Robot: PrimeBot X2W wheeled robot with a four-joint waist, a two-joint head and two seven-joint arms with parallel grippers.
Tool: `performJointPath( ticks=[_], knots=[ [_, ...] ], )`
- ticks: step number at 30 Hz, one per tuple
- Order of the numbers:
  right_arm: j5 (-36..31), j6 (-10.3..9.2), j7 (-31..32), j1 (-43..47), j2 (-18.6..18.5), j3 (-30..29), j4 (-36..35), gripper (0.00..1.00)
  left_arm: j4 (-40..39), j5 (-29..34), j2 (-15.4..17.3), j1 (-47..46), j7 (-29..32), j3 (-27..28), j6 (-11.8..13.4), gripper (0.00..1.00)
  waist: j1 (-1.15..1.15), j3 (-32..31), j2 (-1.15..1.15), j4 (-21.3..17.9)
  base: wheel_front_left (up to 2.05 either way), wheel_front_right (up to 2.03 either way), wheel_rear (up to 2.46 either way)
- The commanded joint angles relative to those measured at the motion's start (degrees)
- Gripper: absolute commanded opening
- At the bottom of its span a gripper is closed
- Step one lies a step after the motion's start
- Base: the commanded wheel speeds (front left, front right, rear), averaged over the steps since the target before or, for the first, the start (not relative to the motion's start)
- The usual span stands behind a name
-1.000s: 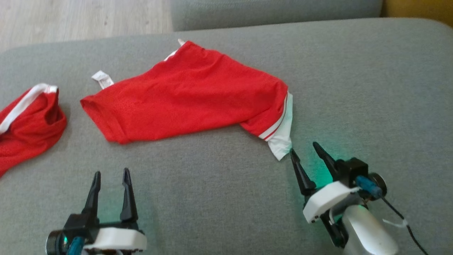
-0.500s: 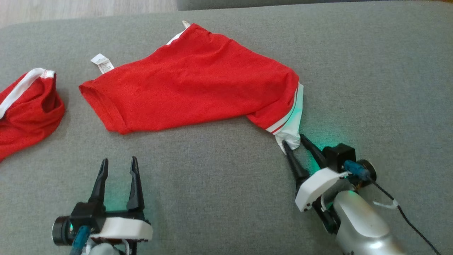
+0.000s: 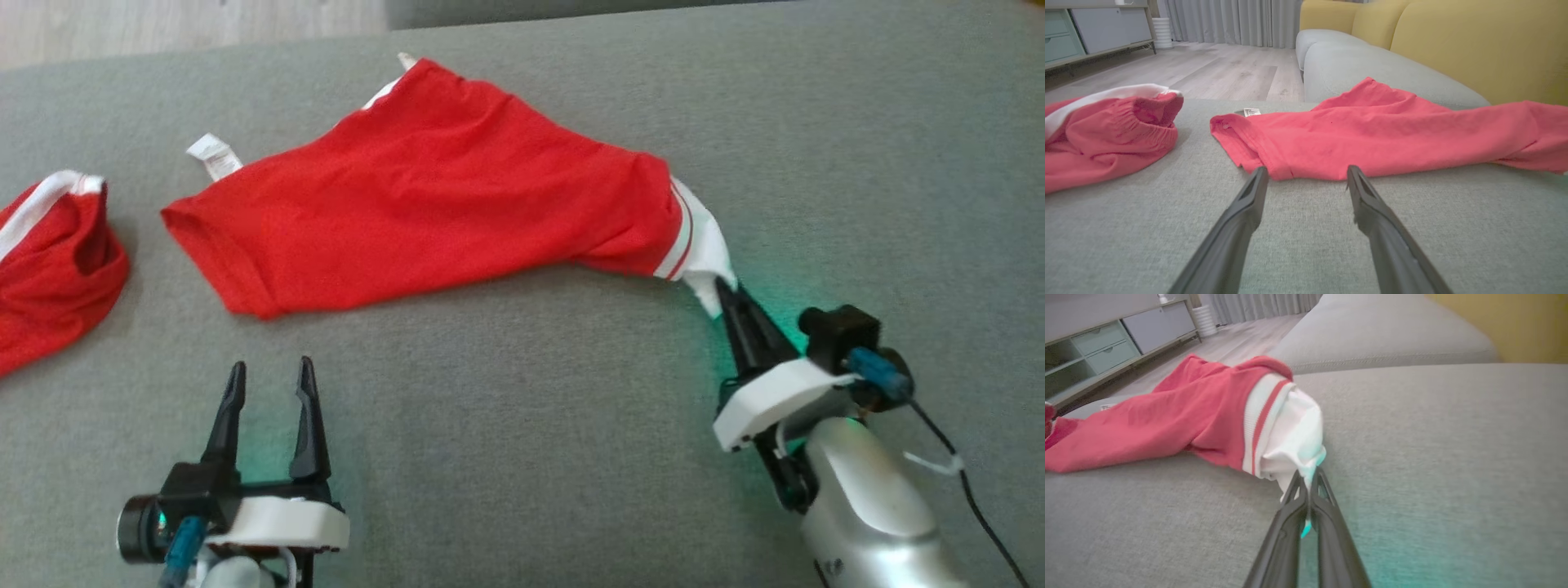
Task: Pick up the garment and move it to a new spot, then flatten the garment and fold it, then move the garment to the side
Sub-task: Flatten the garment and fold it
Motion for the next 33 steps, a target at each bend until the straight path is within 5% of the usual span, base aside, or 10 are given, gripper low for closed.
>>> performJointPath(
  ticks=[1, 11, 18, 25, 33],
  knots=[
    [-0.5, -0.04, -0.2, 1.0, 0.2, 0.0, -2.3, 0.00, -1.2, -0.3, 0.1, -1.1, -0.3, 2.0, 0.5, 1.00, 0.00, -0.9, 0.00, -1.0, 0.00, 0.00, 0.00],
    [-2.1, -0.04, -0.2, 2.2, -3.5, -10.4, -15.7, 0.00, -1.0, -1.0, 0.1, 0.4, -0.3, 2.5, 0.6, 1.00, 0.00, -3.9, 0.00, -5.0, 0.00, 0.00, 0.00],
    [-1.8, -0.04, -0.2, -4.1, -10.2, -9.9, -25.1, 0.00, -0.5, -1.1, 0.1, 0.6, -0.3, 2.5, 0.6, 1.00, 0.00, -5.5, 0.00, -5.8, 0.00, 0.00, 0.00],
    [0.0, -0.04, 0.2, -15.5, -14.1, 0.2, -30.0, 0.00, -0.5, -1.7, 0.1, 1.4, -0.3, 2.2, 0.9, 1.00, 0.00, -7.2, 0.00, -4.2, 0.00, 0.00, 0.00],
    [3.6, -0.04, 2.1, -32.1, -9.2, 18.0, -27.9, 0.00, -0.1, -2.4, 0.1, 2.0, -0.3, 0.8, 1.2, 1.00, 0.00, -7.9, 0.00, 0.7, 0.00, 0.00, 0.00]
  ],
)
